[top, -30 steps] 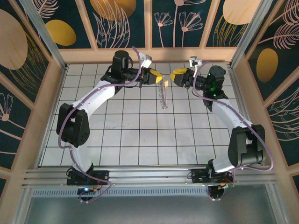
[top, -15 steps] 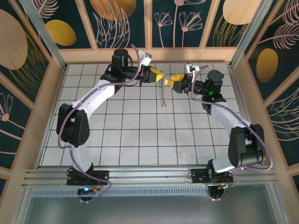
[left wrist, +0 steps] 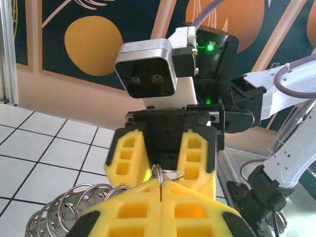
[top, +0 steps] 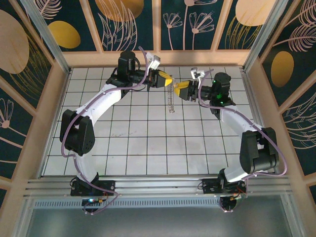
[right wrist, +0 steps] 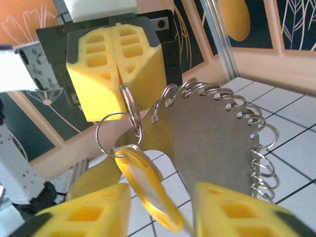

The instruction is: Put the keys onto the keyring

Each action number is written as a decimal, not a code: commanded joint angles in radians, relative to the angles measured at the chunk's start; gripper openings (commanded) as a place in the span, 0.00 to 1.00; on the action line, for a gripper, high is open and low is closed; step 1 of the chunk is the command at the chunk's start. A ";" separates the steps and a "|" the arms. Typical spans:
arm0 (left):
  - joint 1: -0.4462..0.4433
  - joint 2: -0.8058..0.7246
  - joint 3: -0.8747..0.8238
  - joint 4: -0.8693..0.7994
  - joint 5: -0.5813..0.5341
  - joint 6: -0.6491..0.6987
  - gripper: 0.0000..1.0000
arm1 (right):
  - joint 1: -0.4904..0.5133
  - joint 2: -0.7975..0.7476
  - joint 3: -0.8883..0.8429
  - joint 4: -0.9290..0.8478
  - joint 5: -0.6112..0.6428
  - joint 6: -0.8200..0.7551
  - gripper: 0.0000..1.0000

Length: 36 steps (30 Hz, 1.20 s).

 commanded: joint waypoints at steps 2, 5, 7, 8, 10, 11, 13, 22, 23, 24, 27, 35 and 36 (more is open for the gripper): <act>0.005 0.008 0.038 0.020 0.025 0.001 0.00 | 0.006 0.000 0.038 -0.033 -0.054 -0.046 0.15; 0.004 0.009 0.041 0.018 0.021 0.001 0.00 | 0.008 -0.007 0.041 -0.069 -0.059 -0.067 0.00; 0.004 0.008 0.042 0.017 0.012 0.000 0.00 | 0.007 -0.012 0.041 -0.089 -0.057 -0.078 0.00; 0.004 0.006 0.042 0.018 0.003 -0.001 0.00 | 0.007 -0.013 0.042 -0.102 -0.057 -0.088 0.00; 0.004 0.000 0.038 0.025 -0.009 -0.001 0.00 | 0.008 -0.016 0.041 -0.124 -0.054 -0.098 0.00; 0.005 -0.001 0.035 0.030 -0.012 -0.003 0.00 | 0.009 -0.017 0.041 -0.134 -0.051 -0.103 0.00; 0.005 -0.005 0.033 0.041 -0.018 -0.010 0.00 | 0.009 -0.017 0.039 -0.152 -0.047 -0.111 0.00; 0.005 -0.010 0.012 0.097 -0.022 -0.049 0.00 | 0.063 0.031 0.082 -0.217 -0.047 -0.149 0.00; 0.005 -0.010 0.006 0.104 -0.023 -0.053 0.00 | 0.068 0.040 0.091 -0.225 -0.045 -0.153 0.00; 0.006 -0.011 0.001 0.112 -0.023 -0.058 0.00 | 0.071 0.050 0.099 -0.233 -0.045 -0.154 0.00; 0.005 -0.016 -0.008 0.118 -0.029 -0.060 0.00 | 0.076 0.072 0.114 -0.244 -0.039 -0.158 0.00; 0.005 -0.019 -0.029 0.153 -0.037 -0.080 0.00 | 0.067 0.039 0.064 -0.164 0.043 -0.091 0.00; 0.006 -0.020 -0.029 0.154 -0.039 -0.079 0.00 | 0.064 0.026 0.058 -0.166 0.053 -0.089 0.01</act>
